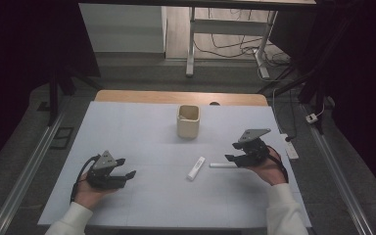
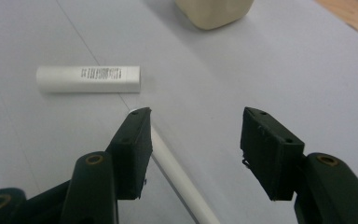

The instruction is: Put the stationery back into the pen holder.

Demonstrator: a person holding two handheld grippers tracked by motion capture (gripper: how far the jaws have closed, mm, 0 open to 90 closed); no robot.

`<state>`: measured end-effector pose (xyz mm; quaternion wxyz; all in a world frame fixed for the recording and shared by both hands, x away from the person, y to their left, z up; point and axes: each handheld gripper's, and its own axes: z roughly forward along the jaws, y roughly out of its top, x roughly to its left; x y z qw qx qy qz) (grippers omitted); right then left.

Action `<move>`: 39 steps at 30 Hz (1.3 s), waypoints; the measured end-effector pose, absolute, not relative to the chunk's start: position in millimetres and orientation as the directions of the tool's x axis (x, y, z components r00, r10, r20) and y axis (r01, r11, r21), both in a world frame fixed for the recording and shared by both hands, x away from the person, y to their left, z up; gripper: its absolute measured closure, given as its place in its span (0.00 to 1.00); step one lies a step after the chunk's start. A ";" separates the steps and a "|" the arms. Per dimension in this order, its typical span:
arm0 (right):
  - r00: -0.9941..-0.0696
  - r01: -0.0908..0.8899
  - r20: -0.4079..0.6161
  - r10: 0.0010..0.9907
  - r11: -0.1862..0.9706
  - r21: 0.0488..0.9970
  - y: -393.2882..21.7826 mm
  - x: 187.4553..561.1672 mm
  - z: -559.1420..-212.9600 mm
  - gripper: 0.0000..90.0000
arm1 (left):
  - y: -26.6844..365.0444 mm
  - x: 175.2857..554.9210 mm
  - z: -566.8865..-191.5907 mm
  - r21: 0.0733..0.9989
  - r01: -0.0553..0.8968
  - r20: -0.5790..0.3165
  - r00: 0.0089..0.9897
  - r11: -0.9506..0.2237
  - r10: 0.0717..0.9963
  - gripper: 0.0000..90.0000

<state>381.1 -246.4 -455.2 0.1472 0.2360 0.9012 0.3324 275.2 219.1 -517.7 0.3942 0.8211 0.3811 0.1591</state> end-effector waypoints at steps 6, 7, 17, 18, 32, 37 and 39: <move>-0.875 0.318 -0.097 0.474 0.715 0.623 -234.9 383.8 -463.9 0.47 | 219.3 275.5 -518.4 0.766 0.500 -0.035 0.661 -0.404 0.750 0.38; -0.881 0.312 -0.099 0.462 0.726 0.612 -232.5 384.2 -464.9 0.47 | 219.2 275.4 -518.4 0.766 0.500 -0.035 0.661 -0.404 0.750 0.38; -0.915 0.269 -0.118 0.385 0.801 0.534 -218.9 390.4 -472.9 0.45 | 218.3 275.5 -519.1 0.763 0.504 -0.043 0.664 -0.405 0.746 0.38; -0.919 0.262 -0.119 0.376 0.808 0.527 -217.8 391.3 -473.6 0.44 | 218.4 275.5 -519.3 0.762 0.505 -0.044 0.665 -0.405 0.746 0.38; -0.949 0.242 -0.074 0.308 0.855 0.458 -205.7 404.7 -489.2 0.41 | 218.5 275.8 -519.4 0.760 0.511 -0.050 0.661 -0.401 0.748 0.37; -0.960 0.228 -0.056 0.274 0.883 0.411 -201.1 406.3 -494.9 0.52 | 218.6 276.0 -519.8 0.759 0.512 -0.049 0.661 -0.402 0.749 0.37; -0.964 0.220 -0.051 0.261 0.891 0.397 -200.3 406.2 -496.4 0.56 | 218.5 275.8 -519.8 0.758 0.513 -0.049 0.661 -0.403 0.749 0.37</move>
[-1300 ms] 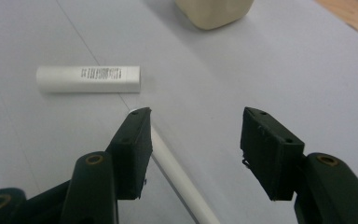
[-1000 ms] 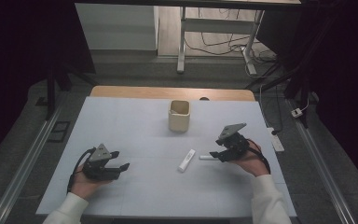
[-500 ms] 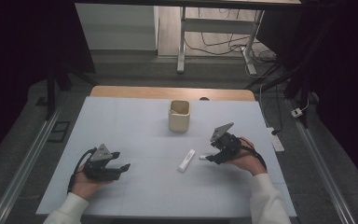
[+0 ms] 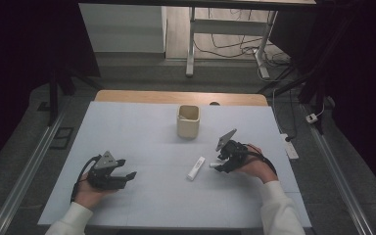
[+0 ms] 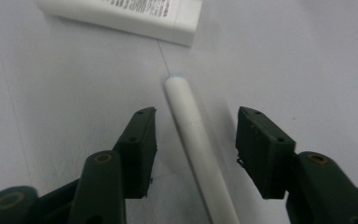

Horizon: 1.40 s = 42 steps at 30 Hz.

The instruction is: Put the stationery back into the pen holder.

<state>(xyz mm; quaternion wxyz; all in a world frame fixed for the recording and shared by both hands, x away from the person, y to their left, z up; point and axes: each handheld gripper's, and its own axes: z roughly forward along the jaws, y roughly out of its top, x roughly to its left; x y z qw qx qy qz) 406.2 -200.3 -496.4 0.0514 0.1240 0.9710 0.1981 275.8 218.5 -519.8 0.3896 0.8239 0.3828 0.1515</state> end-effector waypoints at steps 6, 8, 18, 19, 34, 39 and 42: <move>-0.968 0.216 -0.039 0.250 0.897 0.386 -202.0 407.4 -499.0 0.68 | 219.2 275.1 -518.8 0.762 0.509 -0.049 0.662 -0.401 0.748 0.37; -0.969 0.217 -0.029 0.247 0.897 0.385 -202.3 407.6 -499.1 0.71 | 219.1 275.1 -518.8 0.761 0.509 -0.049 0.662 -0.401 0.748 0.37; -0.977 0.171 -0.050 0.208 0.901 0.398 -205.2 406.0 -499.5 0.87 | 218.7 274.1 -519.1 0.761 0.512 -0.055 0.663 -0.398 0.747 0.38; -0.977 0.162 -0.061 0.202 0.903 0.398 -204.6 405.1 -499.5 0.87 | 218.8 274.0 -518.9 0.762 0.512 -0.056 0.662 -0.396 0.748 0.38; -0.967 0.160 -0.106 0.233 0.873 0.461 -211.7 401.1 -487.2 0.87 | 221.2 274.3 -518.2 0.767 0.513 -0.065 0.658 -0.384 0.750 0.38; -0.956 0.173 -0.119 0.268 0.845 0.507 -218.7 401.4 -481.5 0.87 | 222.6 274.5 -517.2 0.772 0.513 -0.068 0.654 -0.376 0.753 0.38; -0.950 0.183 -0.118 0.289 0.823 0.538 -222.9 401.7 -477.3 0.87 | 222.6 274.9 -517.2 0.771 0.514 -0.067 0.653 -0.376 0.754 0.38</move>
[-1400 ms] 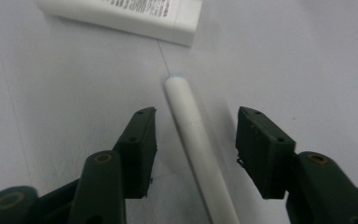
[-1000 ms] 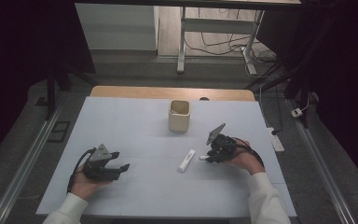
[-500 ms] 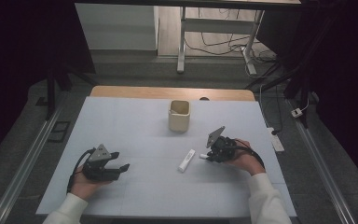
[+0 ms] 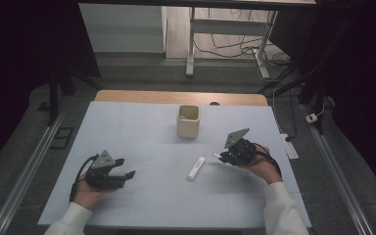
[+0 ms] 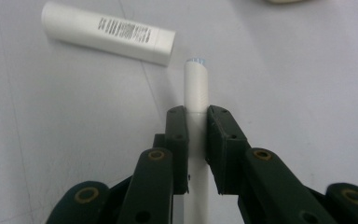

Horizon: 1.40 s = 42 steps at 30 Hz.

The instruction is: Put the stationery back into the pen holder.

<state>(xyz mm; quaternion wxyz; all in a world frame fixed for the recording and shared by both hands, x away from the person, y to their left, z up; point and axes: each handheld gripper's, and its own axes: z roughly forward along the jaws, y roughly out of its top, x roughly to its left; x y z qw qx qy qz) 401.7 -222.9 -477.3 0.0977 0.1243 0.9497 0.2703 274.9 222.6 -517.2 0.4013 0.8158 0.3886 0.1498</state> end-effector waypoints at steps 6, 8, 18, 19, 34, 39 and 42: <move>-0.939 0.184 -0.127 0.321 0.778 0.601 -228.6 400.8 -468.0 0.87 | 222.3 274.9 -517.2 0.771 0.512 -0.064 0.655 -0.379 0.753 0.38; -0.936 0.168 -0.143 0.320 0.768 0.618 -229.0 399.4 -464.3 0.87 | 222.2 274.7 -517.2 0.771 0.511 -0.061 0.653 -0.380 0.754 0.38; -0.922 0.156 -0.149 0.357 0.696 0.701 -231.5 396.7 -452.5 0.87 | 222.2 274.7 -517.3 0.771 0.510 -0.059 0.652 -0.381 0.756 0.38; -0.922 0.153 -0.150 0.357 0.692 0.706 -231.9 396.7 -452.0 0.87 | 222.2 274.7 -517.3 0.771 0.510 -0.058 0.652 -0.381 0.756 0.37; -0.900 0.147 -0.157 0.406 0.624 0.767 -231.5 393.2 -443.6 0.87 | 221.9 274.8 -517.4 0.771 0.510 -0.058 0.654 -0.382 0.755 0.37; -0.896 0.154 -0.146 0.420 0.600 0.785 -231.6 391.8 -440.2 0.87 | 221.2 274.7 -517.5 0.769 0.511 -0.059 0.656 -0.385 0.753 0.37; -0.889 0.153 -0.147 0.435 0.581 0.799 -231.7 391.4 -437.9 0.87 | 221.5 274.9 -517.6 0.769 0.511 -0.059 0.655 -0.384 0.754 0.37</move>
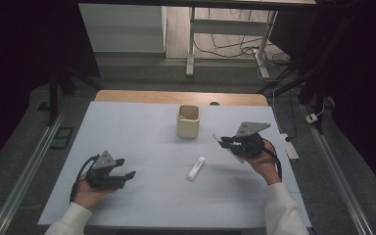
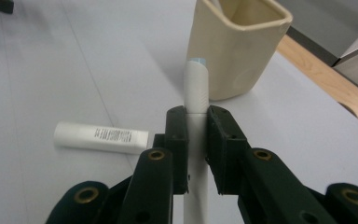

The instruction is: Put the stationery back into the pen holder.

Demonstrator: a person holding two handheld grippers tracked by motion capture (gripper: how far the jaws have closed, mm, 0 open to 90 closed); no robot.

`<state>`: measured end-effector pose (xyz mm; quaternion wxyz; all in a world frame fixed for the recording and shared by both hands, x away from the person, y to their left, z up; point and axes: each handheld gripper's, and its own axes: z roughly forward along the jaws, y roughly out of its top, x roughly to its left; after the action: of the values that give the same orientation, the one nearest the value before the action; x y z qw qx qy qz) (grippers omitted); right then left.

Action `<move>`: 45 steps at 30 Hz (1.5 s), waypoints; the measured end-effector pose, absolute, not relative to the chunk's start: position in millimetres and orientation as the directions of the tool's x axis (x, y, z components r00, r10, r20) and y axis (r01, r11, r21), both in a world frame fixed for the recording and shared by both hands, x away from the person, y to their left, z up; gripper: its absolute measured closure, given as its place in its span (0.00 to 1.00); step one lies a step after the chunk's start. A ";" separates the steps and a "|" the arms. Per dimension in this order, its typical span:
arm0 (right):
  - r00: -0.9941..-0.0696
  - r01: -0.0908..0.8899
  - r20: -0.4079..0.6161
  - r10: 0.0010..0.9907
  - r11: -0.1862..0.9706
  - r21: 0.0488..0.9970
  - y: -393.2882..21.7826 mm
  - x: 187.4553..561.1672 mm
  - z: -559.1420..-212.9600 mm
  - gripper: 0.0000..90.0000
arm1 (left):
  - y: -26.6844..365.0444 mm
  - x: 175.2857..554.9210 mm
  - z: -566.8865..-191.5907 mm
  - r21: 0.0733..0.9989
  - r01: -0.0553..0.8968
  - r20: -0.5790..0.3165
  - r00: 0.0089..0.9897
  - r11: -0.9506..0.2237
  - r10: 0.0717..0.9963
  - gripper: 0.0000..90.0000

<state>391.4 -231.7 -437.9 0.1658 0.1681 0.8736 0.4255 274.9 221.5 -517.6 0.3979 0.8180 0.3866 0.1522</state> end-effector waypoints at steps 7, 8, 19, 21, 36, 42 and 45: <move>-0.877 0.164 -0.122 0.465 0.528 0.833 -232.3 390.3 -432.9 0.87 | 221.3 274.7 -517.5 0.769 0.511 -0.059 0.655 -0.385 0.753 0.37; -0.875 0.163 -0.123 0.468 0.523 0.836 -232.2 389.7 -431.8 0.87 | 221.3 274.7 -517.5 0.769 0.511 -0.059 0.656 -0.385 0.753 0.37; -0.853 0.141 -0.140 0.502 0.481 0.865 -229.8 385.1 -423.9 0.87 | 221.2 274.9 -517.7 0.767 0.512 -0.058 0.656 -0.387 0.753 0.37; -0.853 0.138 -0.144 0.501 0.483 0.865 -229.0 384.1 -422.2 0.87 | 221.2 274.7 -517.5 0.768 0.511 -0.058 0.656 -0.386 0.753 0.37; -0.839 0.107 -0.174 0.516 0.470 0.876 -217.4 377.0 -413.8 0.87 | 220.9 274.8 -517.6 0.766 0.510 -0.055 0.658 -0.391 0.751 0.37; -0.825 0.104 -0.177 0.536 0.453 0.886 -215.0 375.8 -411.9 0.87 | 220.4 274.6 -517.6 0.766 0.510 -0.054 0.658 -0.391 0.751 0.37; -0.820 0.099 -0.178 0.544 0.442 0.892 -214.6 375.7 -410.4 0.87 | 220.3 274.7 -517.8 0.765 0.512 -0.056 0.657 -0.391 0.752 0.37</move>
<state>375.7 -214.6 -410.4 0.2268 0.1963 0.8181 0.4906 274.7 220.3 -517.8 0.3954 0.8199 0.3852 0.1516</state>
